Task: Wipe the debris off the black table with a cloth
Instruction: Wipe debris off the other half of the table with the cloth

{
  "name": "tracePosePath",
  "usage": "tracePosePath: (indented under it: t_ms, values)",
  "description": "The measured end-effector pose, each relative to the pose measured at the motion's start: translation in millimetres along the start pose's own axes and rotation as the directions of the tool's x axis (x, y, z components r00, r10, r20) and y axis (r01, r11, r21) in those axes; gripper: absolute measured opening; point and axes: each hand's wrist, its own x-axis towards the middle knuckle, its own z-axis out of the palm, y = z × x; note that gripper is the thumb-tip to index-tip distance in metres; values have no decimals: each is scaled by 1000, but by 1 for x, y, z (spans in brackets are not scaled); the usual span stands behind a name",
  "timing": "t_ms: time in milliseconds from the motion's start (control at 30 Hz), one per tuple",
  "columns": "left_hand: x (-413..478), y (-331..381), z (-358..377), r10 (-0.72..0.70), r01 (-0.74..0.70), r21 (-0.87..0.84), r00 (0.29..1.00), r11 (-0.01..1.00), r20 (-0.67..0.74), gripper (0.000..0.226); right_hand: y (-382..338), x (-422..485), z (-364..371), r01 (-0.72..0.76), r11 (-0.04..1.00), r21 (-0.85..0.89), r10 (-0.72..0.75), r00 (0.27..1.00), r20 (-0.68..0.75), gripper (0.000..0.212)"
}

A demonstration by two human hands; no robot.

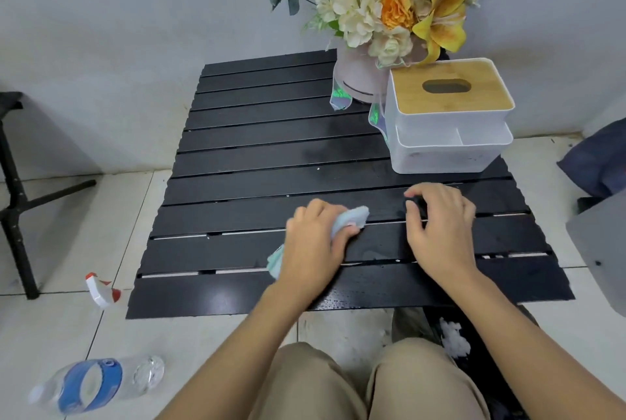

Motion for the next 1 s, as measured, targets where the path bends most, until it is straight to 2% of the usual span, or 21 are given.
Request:
tracePosePath:
  t_ms: [133, 167, 233, 300, 367, 433, 467, 533, 600, 633, 700, 800, 867, 900, 967, 1000]
  values:
    - [9, -50, -31, -220, 215, -55, 968, 975, -123, 40, -17, 21, 15, 45, 996, 75, -46, 999, 9, 13]
    - [15, -59, -41, -297, 281, -133, 947, 950, -122, 38, -24, 28, 20, 63, 993, 104, -66, 998, 21, 13]
    - [30, -67, -62, -449, 391, -376, 890, 840, -77, 35, -37, 42, 34, 116, 980, 165, -123, 992, 34, 13]
    - [53, -77, -82, -492, 390, -466, 862, 795, -119, 30, -52, 60, 48, 152, 969, 196, -167, 984, 62, 13]
    - [84, -93, -96, -480, 387, -371, 854, 844, -200, 33, -65, 84, 61, 161, 969, 185, -183, 977, 107, 14]
    - [110, -110, -98, -413, 417, -39, 875, 908, -250, 60, -73, 108, 72, 150, 982, 116, -167, 973, 158, 21]
    - [116, -114, -93, -375, 412, 98, 889, 906, -263, 64, -74, 119, 78, 142, 988, 56, -150, 970, 192, 28]
    - [114, -116, -71, -289, 341, 254, 931, 905, -221, 60, -68, 132, 89, 123, 987, -99, -93, 959, 266, 43]
    - [97, -119, -49, -177, 211, 334, 976, 919, -129, 56, -59, 132, 98, 120, 965, -232, -39, 945, 326, 50]
    - [93, -129, -44, -147, 174, 340, 984, 924, -104, 53, -54, 130, 102, 125, 955, -268, -30, 942, 334, 51]
    - [109, -159, -51, -174, 212, 292, 973, 932, -151, 46, -49, 127, 108, 131, 945, -301, -33, 950, 311, 52]
    - [182, -216, -64, -261, 374, 302, 898, 877, -354, 35, -50, 127, 116, 140, 934, -328, -64, 970, 234, 58]
    - [242, -230, -68, -397, 505, 259, 838, 823, -373, 33, -51, 127, 117, 147, 928, -341, -72, 972, 224, 57]
    - [270, -226, -65, -434, 526, 232, 829, 818, -353, 33, -50, 128, 117, 148, 926, -347, -72, 972, 223, 57]
    - [306, -192, -46, -401, 461, 171, 867, 871, -295, 30, -49, 128, 117, 162, 921, -353, -87, 972, 218, 57]
    - [309, -168, -31, -271, 319, 178, 930, 931, -249, 27, -48, 128, 116, 165, 922, -351, -91, 972, 218, 57]
